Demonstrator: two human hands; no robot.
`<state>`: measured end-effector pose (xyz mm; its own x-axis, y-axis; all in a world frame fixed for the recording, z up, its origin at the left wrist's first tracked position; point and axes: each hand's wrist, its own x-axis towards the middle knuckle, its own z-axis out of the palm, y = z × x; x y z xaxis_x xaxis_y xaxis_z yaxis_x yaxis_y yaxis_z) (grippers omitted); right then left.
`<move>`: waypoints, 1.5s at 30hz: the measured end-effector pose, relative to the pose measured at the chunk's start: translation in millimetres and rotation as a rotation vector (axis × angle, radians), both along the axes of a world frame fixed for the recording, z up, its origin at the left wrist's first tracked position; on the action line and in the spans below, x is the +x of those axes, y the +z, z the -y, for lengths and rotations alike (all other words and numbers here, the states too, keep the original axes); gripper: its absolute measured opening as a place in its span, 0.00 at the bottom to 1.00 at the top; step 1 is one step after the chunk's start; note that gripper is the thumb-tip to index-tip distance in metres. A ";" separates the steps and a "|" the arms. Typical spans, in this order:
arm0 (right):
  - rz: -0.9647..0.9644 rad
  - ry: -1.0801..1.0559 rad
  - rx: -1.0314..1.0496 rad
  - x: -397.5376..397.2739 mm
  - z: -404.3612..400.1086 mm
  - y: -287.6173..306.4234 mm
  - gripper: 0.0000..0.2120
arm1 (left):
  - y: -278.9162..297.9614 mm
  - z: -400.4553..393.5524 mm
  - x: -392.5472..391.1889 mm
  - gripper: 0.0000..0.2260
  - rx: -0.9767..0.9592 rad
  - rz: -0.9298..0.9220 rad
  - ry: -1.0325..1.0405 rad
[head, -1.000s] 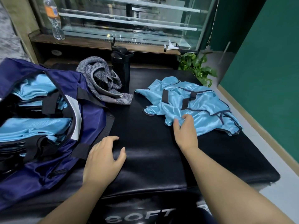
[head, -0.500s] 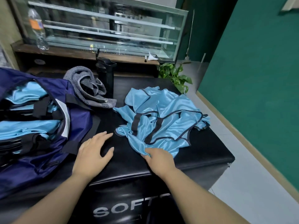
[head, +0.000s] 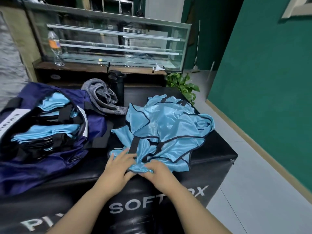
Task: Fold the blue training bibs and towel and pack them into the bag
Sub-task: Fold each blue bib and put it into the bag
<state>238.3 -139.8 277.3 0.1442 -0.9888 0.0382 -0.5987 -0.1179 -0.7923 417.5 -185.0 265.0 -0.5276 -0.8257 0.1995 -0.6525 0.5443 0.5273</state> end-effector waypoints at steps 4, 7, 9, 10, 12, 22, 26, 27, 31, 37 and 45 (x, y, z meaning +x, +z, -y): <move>-0.080 -0.198 -0.064 -19.0 -10.3 4.1 0.17 | 14.8 -28.7 -0.3 0.08 0.113 -0.210 0.102; -0.137 -0.383 -0.015 -41.8 -19.9 2.6 0.24 | 21.7 -43.0 7.5 0.04 0.146 -0.255 0.176; -0.076 -0.565 0.012 -55.0 -24.1 -3.5 0.26 | 23.8 -47.6 13.8 0.04 0.134 -0.246 0.210; -0.015 -0.672 0.007 -60.3 -25.6 -5.4 0.25 | 24.9 -49.3 16.4 0.04 0.126 -0.234 0.222; 0.109 -0.866 -0.024 -69.8 -27.6 -8.1 0.24 | 27.3 -53.5 21.0 0.06 0.129 -0.188 0.238; 0.320 -0.898 0.058 -83.6 -27.5 -1.0 0.02 | 38.9 -68.8 11.3 0.16 0.187 -0.122 0.193; 0.351 -0.809 -0.009 -75.3 -28.7 13.9 0.04 | 48.3 -76.1 -1.7 0.19 0.265 -0.208 0.171; 0.366 -0.800 -0.016 -73.7 -28.3 18.1 0.05 | 49.6 -77.4 -4.0 0.21 0.280 -0.225 0.166; 0.574 -0.662 -0.023 -57.7 -31.2 43.8 0.05 | 55.5 -82.2 -12.6 0.27 0.277 -0.292 0.151; 0.694 -0.345 -0.029 -2.5 -43.4 92.2 0.07 | 69.0 -85.1 -36.0 0.15 0.258 -0.523 0.158; 0.442 -0.155 -0.127 22.8 -57.5 96.6 0.11 | 90.2 -85.3 -24.7 0.08 0.393 -0.810 0.325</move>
